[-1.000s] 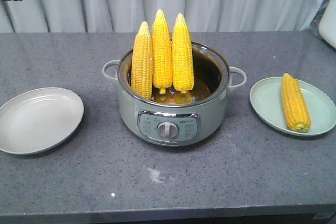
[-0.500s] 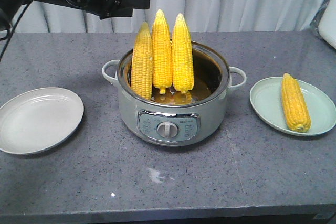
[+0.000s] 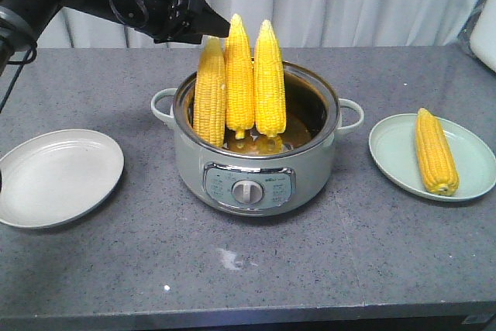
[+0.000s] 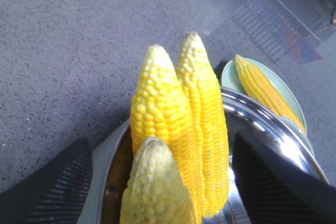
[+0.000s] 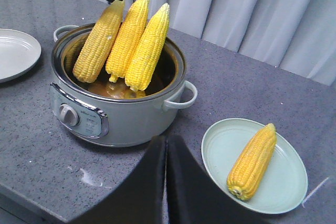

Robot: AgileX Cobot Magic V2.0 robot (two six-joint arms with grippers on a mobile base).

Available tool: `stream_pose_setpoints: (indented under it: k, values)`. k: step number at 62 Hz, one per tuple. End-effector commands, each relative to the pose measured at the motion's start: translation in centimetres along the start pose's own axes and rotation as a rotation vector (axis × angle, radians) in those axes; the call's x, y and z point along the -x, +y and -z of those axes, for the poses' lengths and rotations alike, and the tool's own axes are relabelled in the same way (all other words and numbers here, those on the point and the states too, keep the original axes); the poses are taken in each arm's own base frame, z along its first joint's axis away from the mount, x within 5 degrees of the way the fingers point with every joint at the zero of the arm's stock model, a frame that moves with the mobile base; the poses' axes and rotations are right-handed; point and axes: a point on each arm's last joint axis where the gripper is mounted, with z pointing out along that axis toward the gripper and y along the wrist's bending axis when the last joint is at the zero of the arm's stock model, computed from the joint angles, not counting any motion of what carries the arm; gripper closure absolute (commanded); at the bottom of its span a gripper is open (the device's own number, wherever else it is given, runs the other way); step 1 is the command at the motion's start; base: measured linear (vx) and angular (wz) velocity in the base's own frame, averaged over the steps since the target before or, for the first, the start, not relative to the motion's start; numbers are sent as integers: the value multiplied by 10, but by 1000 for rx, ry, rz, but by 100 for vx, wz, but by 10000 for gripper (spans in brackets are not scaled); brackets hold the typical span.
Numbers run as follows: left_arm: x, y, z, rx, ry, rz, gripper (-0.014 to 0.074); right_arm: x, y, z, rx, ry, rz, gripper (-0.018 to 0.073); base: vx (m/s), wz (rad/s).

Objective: Distribute corn equally
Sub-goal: 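Reach the left gripper to a corn cob in the pot and grasp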

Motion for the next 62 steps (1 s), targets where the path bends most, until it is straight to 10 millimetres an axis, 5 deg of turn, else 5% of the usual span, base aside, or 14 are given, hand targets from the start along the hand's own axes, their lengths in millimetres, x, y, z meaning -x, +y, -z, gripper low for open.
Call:
stream_pose_setpoints:
  k: [1, 31, 57, 62]
  values:
    - [19, -36, 29, -35, -83, -49, 59, 11, -2, 2, -26, -75, -1, 564, 0, 0]
    - [16, -33, 24, -67, -70, -2, 104, 11, -2, 2, -26, -74, -1, 564, 0, 0]
    - [16, -33, 24, -68, -69, 36, 605, 11, -2, 2, -26, -74, -1, 564, 0, 0]
    - [16, -33, 24, -71, -69, 47, 605, 11, -2, 2, -26, -74, -1, 564, 0, 0]
